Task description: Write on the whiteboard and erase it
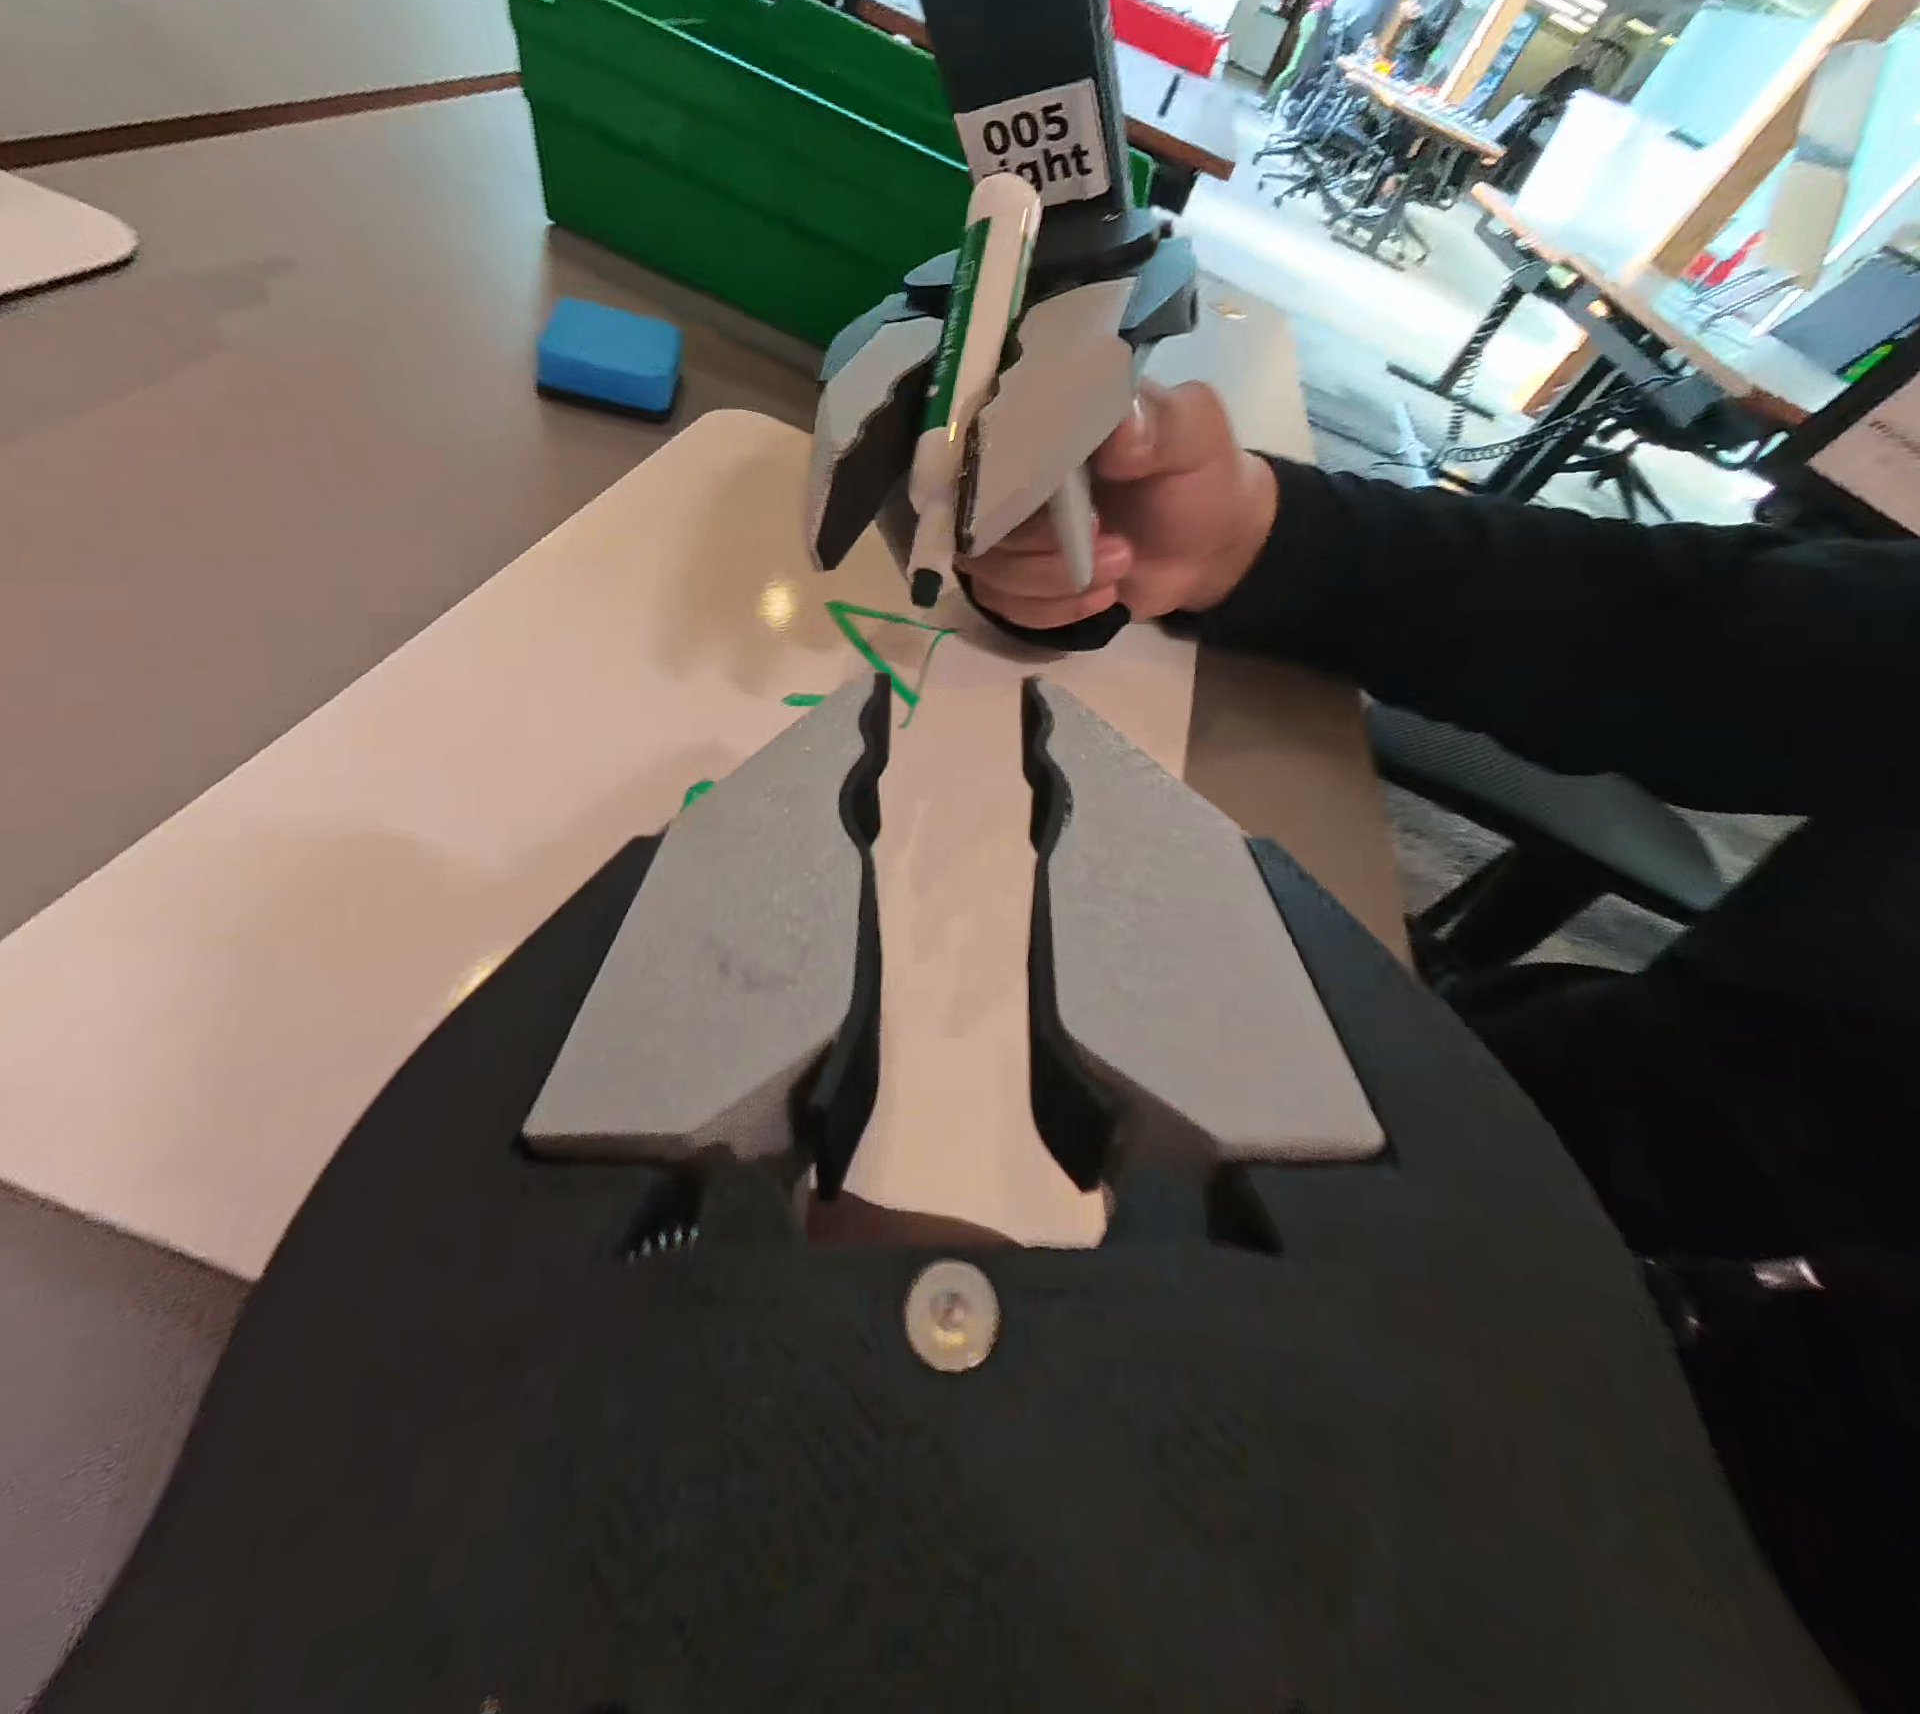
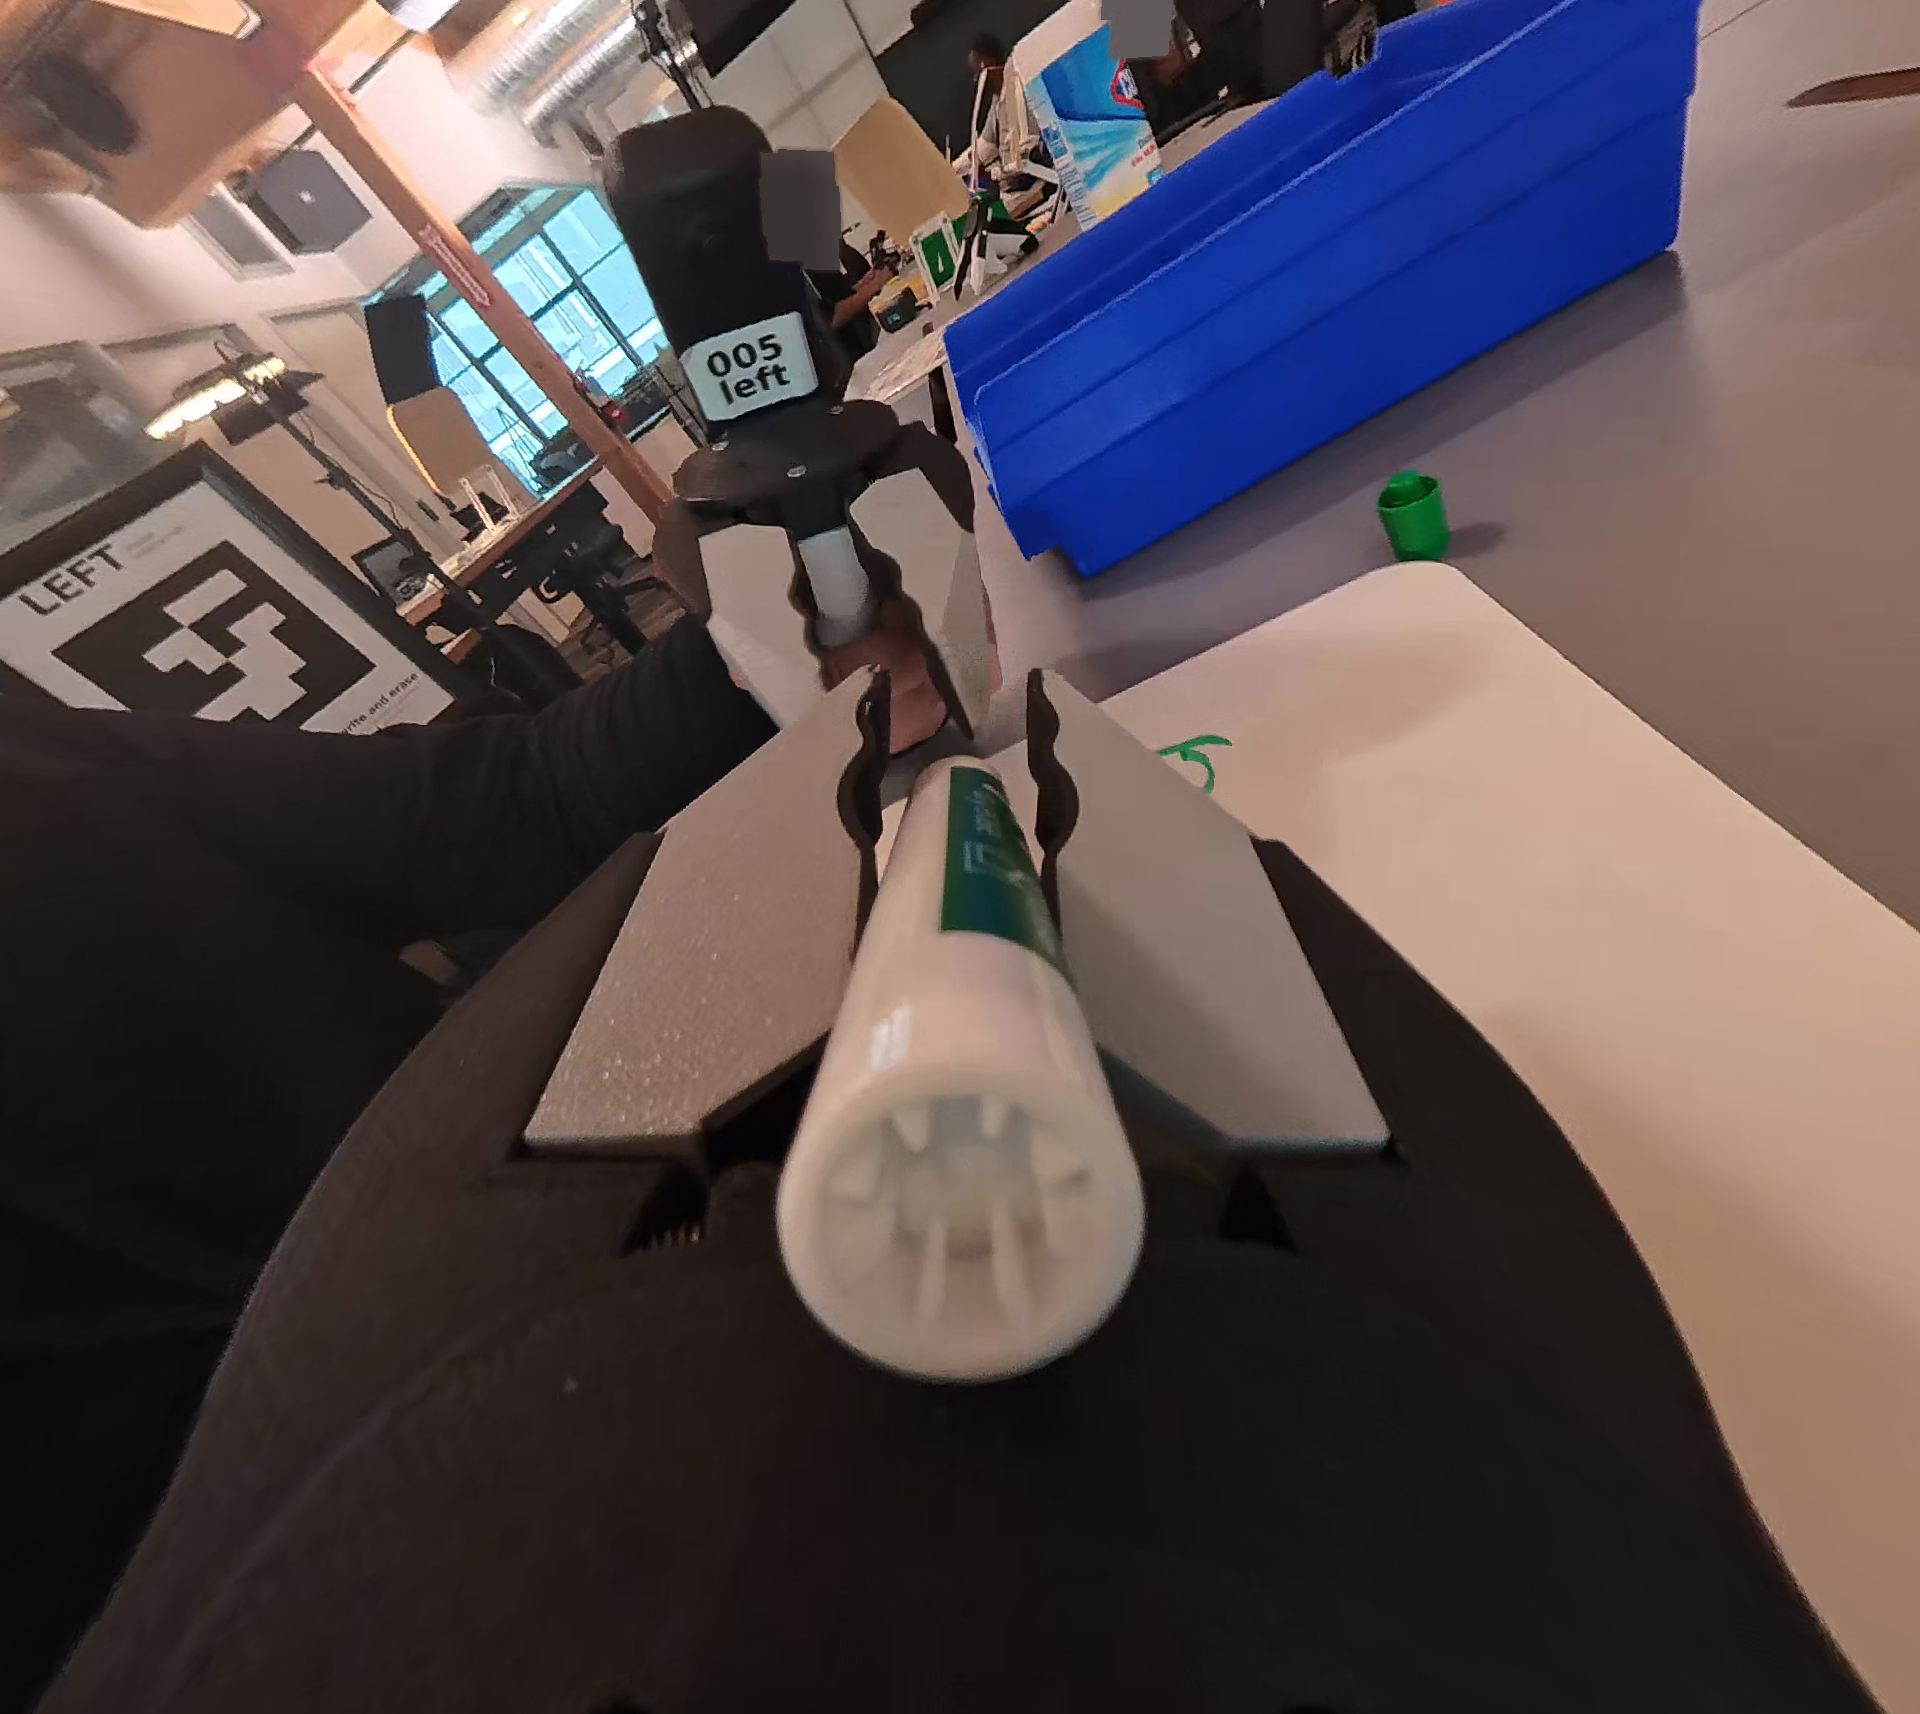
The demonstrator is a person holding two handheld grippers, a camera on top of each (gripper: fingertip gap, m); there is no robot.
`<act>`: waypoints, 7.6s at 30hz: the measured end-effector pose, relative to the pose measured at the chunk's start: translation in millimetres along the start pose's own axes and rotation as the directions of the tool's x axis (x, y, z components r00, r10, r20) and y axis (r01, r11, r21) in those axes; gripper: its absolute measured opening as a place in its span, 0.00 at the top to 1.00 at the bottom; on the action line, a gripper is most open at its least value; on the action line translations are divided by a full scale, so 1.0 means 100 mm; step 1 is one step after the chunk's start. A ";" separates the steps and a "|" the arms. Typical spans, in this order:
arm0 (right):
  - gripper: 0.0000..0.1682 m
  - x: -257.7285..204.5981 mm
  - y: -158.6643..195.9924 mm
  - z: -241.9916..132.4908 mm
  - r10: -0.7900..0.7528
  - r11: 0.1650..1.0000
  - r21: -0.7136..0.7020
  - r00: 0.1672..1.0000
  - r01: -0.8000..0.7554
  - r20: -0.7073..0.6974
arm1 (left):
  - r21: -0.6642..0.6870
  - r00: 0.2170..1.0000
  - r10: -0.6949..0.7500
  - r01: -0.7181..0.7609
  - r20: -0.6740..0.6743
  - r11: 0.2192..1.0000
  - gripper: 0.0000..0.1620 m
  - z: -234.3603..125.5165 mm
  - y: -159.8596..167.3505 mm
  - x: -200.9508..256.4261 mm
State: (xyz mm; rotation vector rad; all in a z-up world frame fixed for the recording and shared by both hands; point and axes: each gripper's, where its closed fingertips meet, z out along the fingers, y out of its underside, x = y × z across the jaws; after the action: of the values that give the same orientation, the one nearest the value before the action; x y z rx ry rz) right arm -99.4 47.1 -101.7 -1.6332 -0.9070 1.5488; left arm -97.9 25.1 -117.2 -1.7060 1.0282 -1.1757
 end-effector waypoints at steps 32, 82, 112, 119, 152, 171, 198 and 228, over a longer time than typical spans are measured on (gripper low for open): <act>0.86 -0.24 0.09 0.21 -0.102 0.994 -0.028 0.993 0.103 0.056 | 0.032 0.988 -0.091 0.095 -0.121 0.995 0.96 0.05 -0.02 0.13; 0.89 -0.17 0.00 0.02 -0.068 0.998 0.003 0.997 0.068 0.025 | 0.104 0.984 -0.134 0.146 -0.117 0.984 0.96 -0.13 -0.15 0.00; 0.83 -0.15 0.09 -0.09 -0.040 0.995 -0.093 0.999 0.042 0.029 | 0.123 0.979 -0.151 0.167 -0.136 0.978 0.96 -0.18 -0.19 0.00; 0.80 -0.14 0.09 -0.08 -0.024 0.996 -0.090 0.999 0.027 0.027 | 0.105 0.981 -0.142 0.157 -0.134 0.982 0.96 -0.16 -0.16 0.01; 0.86 -0.14 0.00 -0.12 -0.031 0.999 -0.018 0.999 0.031 0.013 | 0.122 0.974 -0.191 0.206 -0.125 0.971 0.89 -0.15 -0.17 -0.05; 0.86 -0.14 0.12 -0.06 -0.002 0.997 -0.083 1.000 0.004 0.019 | 0.007 0.979 -0.159 0.161 -0.128 0.987 0.92 -0.04 0.03 0.03; 0.83 -0.36 0.14 0.06 -0.128 0.989 -0.068 0.988 0.134 0.090 | 0.026 0.989 0.004 0.000 -0.150 1.000 0.96 -0.05 -0.02 0.22; 0.83 0.10 -0.46 -0.51 -0.025 0.966 0.250 0.989 0.060 -0.144 | -0.170 0.760 0.055 0.075 0.647 0.983 0.80 -0.54 0.04 -1.38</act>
State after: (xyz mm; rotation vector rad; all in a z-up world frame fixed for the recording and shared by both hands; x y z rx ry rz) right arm -49.0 77.8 -64.5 -1.5069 -0.6366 1.4361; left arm -182.8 142.4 -149.7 -2.0538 0.6926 -0.4071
